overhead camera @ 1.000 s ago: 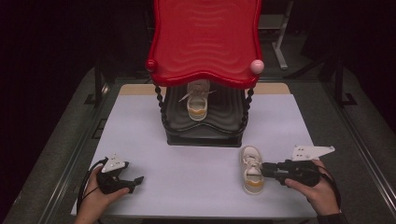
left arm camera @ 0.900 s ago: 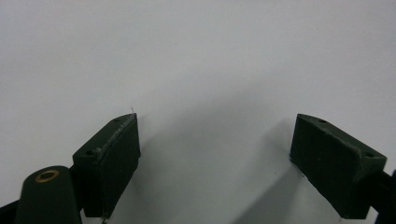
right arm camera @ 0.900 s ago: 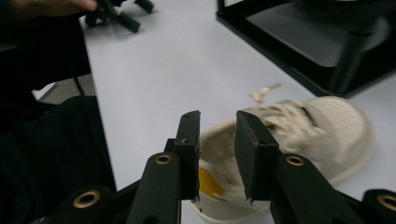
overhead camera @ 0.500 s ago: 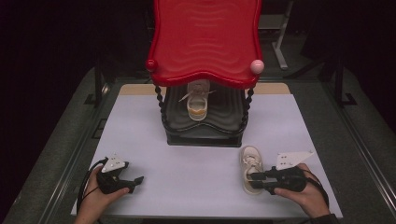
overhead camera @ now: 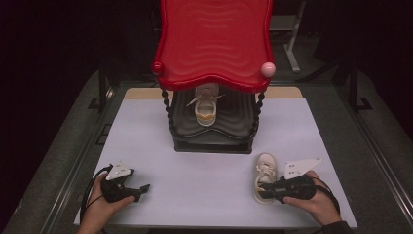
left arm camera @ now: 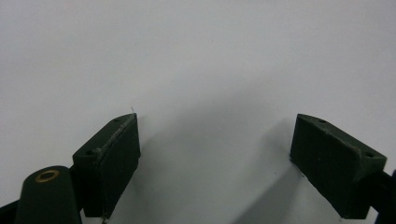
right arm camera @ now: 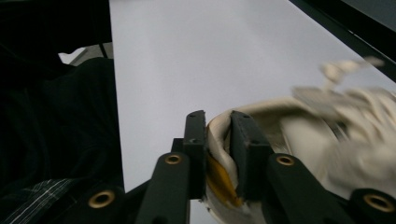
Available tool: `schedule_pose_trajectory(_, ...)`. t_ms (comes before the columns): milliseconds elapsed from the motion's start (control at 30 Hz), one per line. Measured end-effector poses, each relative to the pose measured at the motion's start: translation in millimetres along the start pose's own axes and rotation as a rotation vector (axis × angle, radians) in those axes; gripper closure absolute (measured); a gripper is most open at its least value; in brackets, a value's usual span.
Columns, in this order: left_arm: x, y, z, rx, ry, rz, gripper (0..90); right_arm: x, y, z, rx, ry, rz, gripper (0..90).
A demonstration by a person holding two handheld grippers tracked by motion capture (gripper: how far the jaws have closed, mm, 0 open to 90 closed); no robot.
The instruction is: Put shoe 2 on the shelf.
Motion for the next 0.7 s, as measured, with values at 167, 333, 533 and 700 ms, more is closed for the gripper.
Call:
schedule_pose_trajectory(167,0.0,0.0,0.0,0.0,0.001,0.0,15.0,0.3,-1.1,0.6,0.014,0.005,0.002,78.5)
schedule_pose_trajectory(333,0.0,0.0,0.0,0.0,0.0,0.001,15.0,7.3,-5.1,2.8,0.021,0.003,0.022,79.0)
schedule_pose_trajectory(533,0.0,0.0,0.0,0.0,0.0,0.0,15.0,19.3,-19.6,10.1,0.005,0.011,0.067,79.1)
schedule_pose_trajectory(700,0.0,0.0,0.0,-0.001,0.0,0.0,15.0,29.4,-37.0,11.8,-0.005,0.002,0.119,79.1)
Point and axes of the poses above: each handheld gripper's, and its own axes: z roughly backward along the jaws, y roughly out of its underside, x roughly to its left, the point moved 10 cm from there along -z, roughly forward along the jaws, and after that the axes turned 1 degree about x, right-handed, at the moved point
